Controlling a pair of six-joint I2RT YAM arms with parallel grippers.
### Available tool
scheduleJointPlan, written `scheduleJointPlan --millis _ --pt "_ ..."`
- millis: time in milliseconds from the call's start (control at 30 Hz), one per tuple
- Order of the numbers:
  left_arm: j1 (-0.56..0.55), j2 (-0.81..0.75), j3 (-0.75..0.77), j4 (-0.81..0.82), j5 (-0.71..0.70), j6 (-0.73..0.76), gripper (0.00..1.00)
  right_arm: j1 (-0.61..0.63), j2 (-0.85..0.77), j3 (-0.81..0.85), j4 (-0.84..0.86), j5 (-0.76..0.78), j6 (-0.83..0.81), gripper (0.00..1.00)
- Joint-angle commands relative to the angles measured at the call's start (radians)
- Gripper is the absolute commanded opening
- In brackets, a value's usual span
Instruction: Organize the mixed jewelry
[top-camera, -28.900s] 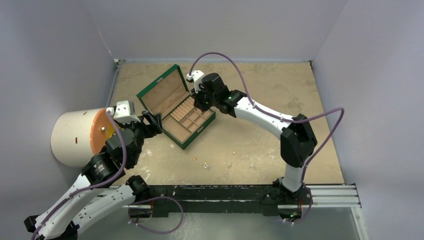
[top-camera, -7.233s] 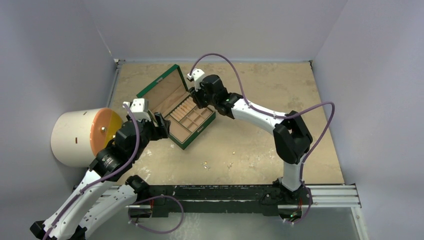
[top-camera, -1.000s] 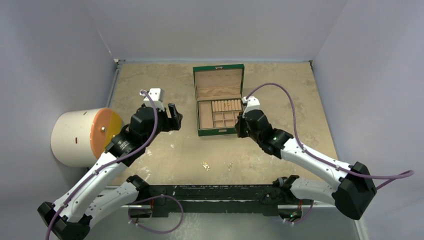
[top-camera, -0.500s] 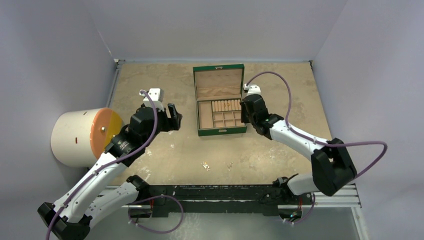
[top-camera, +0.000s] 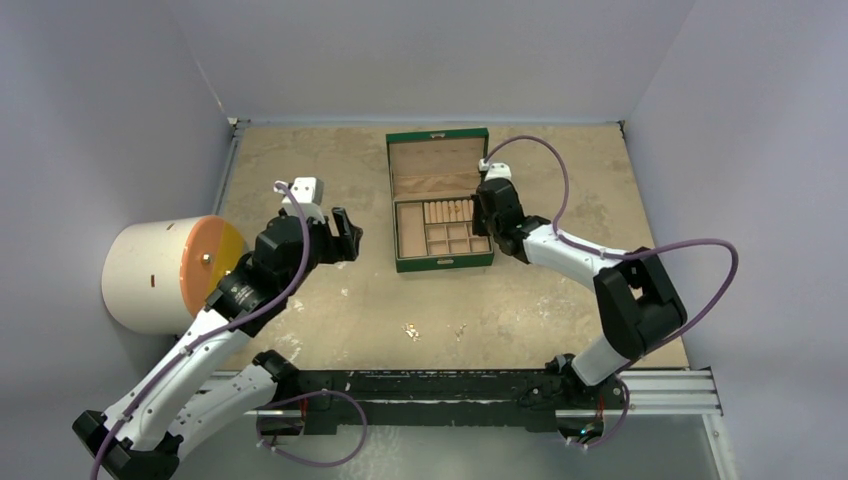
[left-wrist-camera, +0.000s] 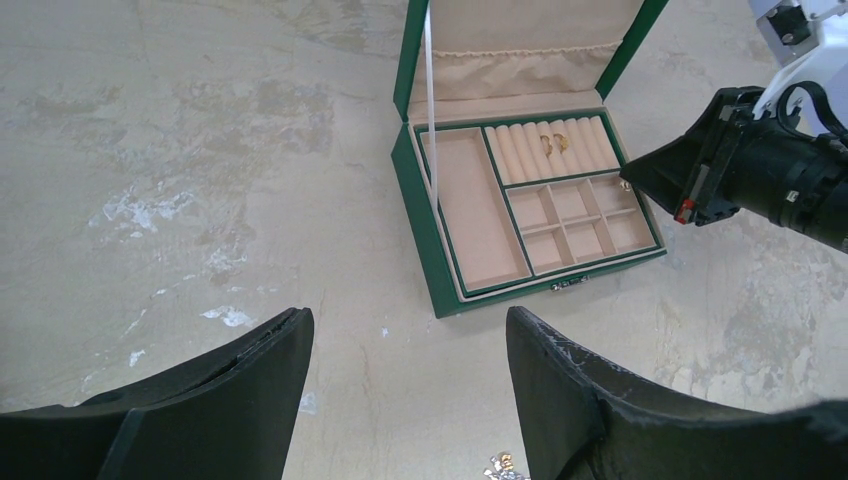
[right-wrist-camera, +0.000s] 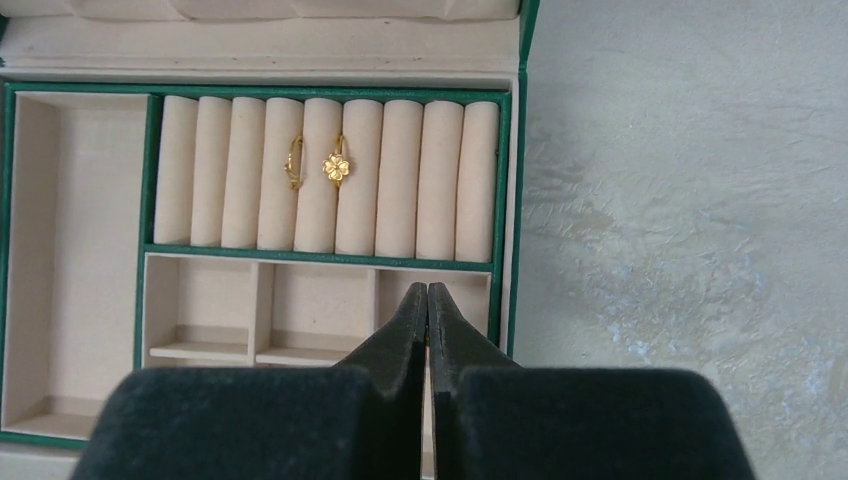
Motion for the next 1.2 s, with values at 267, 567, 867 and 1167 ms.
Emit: scheduleJointPlan --millis 267,567,867,1167 --pt "0.006 -0.009 0.003 0.025 -0.007 0.013 0.70 -0.005 0.055 0.016 0.076 0.062 0.040 0.00" --pt "0.006 -0.003 0.003 0.023 -0.013 0.013 0.70 -0.005 0.070 0.004 0.075 0.100 0.057 0.00" --pt "0.007 0.005 0.005 0.023 -0.012 0.015 0.70 -0.005 0.020 -0.010 0.063 0.104 0.064 0.22" --pt "0.007 0.001 0.005 0.022 -0.012 0.013 0.70 -0.003 -0.119 0.000 0.041 0.020 -0.007 0.27"
